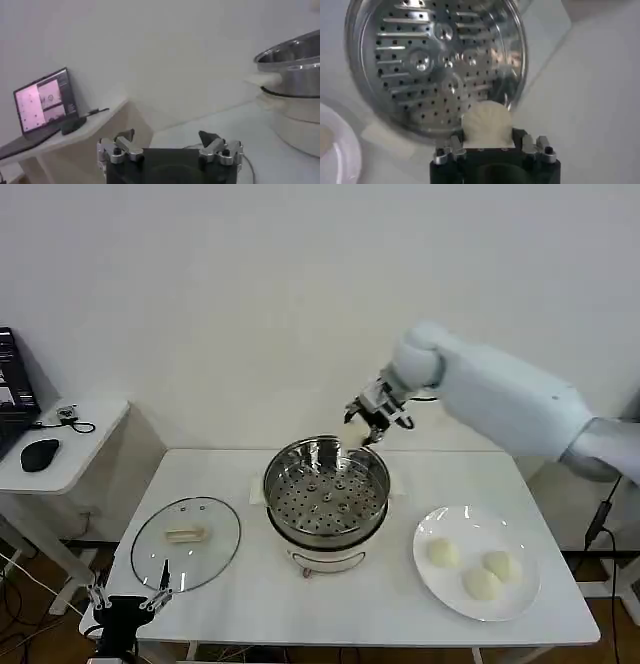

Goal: Take steamed baozi put them in steamer then cover it.

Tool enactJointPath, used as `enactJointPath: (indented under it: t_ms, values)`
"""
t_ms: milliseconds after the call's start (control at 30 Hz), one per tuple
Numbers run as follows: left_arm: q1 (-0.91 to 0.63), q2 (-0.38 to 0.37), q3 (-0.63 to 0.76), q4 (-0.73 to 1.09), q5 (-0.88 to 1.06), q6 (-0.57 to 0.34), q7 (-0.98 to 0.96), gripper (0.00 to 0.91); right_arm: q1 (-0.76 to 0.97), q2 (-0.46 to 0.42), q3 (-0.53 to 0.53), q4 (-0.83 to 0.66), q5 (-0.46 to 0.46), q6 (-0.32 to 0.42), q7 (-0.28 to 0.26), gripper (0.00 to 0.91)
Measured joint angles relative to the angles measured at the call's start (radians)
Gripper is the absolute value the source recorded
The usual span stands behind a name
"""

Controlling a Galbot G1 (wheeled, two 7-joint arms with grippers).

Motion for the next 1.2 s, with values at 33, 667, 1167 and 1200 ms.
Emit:
enactJointPath:
  t_ms: [33,667,1167,1200]
  values:
    - [0.001,-0.001,-0.002,0.0,0.0,0.0,0.0,0.907,-0.003,0.01,-0.007,-0.003,-0.01,0.011,0.005,0.645]
    - [0.009,-0.016,-0.016,0.002,0.002,-0.005,-0.002,0.907,-0.09,0.141,-0.037,-0.158,-0.198,0.243,0.134,0.655]
    - [0.006,-0.013,-0.014,0.002,-0.001,-0.007,-0.003,0.907,-0.116,0.181,-0.039,-0.235,-0.264,0.319,0.177,0.907]
    - [0.006,-0.013,-0.013,0.002,-0.001,-0.007,-0.003,0.907,-0.114,0.18,-0.039,-0.235,-0.263,0.319,0.177,0.907]
